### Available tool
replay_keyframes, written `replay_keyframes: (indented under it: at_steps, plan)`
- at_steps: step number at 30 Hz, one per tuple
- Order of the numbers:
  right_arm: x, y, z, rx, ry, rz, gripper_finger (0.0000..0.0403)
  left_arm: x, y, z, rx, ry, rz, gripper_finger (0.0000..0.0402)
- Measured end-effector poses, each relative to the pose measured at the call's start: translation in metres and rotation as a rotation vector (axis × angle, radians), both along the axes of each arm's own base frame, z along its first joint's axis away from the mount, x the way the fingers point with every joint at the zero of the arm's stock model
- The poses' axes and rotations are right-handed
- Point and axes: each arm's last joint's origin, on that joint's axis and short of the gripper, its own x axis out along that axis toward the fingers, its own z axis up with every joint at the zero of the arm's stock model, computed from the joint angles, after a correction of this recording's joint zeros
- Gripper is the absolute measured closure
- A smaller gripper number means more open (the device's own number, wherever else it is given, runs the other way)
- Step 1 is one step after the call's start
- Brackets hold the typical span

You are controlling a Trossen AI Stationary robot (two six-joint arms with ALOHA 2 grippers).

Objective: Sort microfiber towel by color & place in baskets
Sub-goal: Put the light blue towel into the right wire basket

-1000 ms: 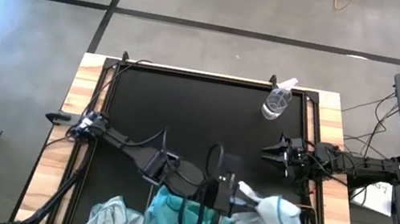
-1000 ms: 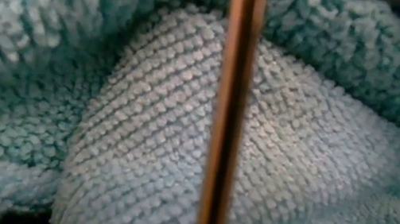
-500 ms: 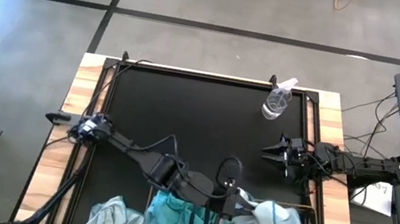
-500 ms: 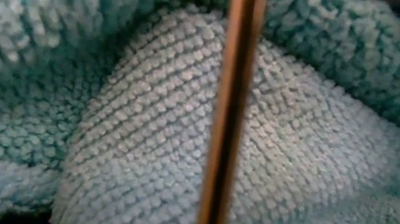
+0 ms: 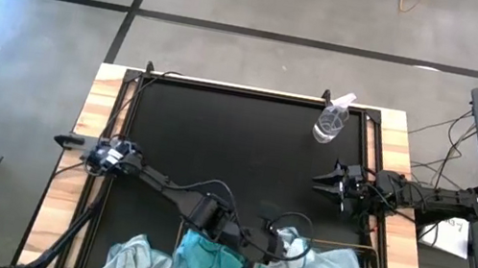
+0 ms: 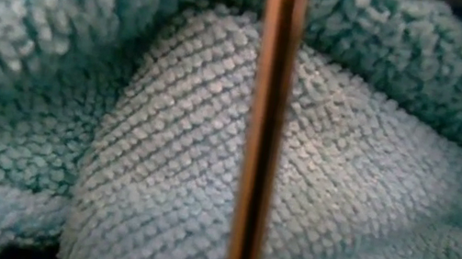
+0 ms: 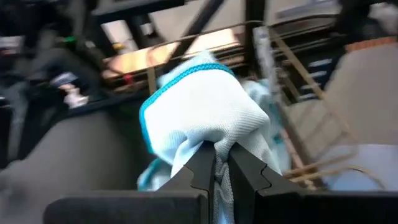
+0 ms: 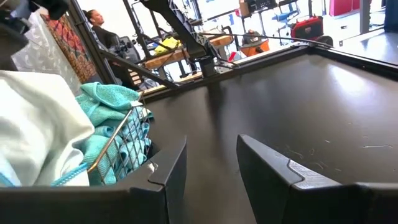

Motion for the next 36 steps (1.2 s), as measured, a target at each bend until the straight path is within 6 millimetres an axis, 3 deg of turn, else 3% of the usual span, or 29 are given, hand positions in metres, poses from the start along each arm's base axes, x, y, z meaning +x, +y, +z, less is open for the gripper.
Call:
replay_keyframes:
  at_steps: [8,24,28,36]
  plan:
    - [0.000,0.000,0.000,0.000,0.000,0.000,0.0268,0.002,-0.005,0.005,-0.083,-0.036,-0.134,0.0386]
    - [0.000,0.000,0.000,0.000,0.000,0.000,0.0268,0.012,0.003,0.026,-0.131,-0.232,-0.192,0.0270]
    - [0.000,0.000,0.000,0.006,0.000,0.000,0.0268,0.007,0.005,0.024,-0.106,-0.158,-0.191,0.0267]
    - [0.000,0.000,0.000,0.114,0.005,-0.006,0.0268,-0.018,0.011,0.002,-0.098,0.214,-0.110,0.0271]
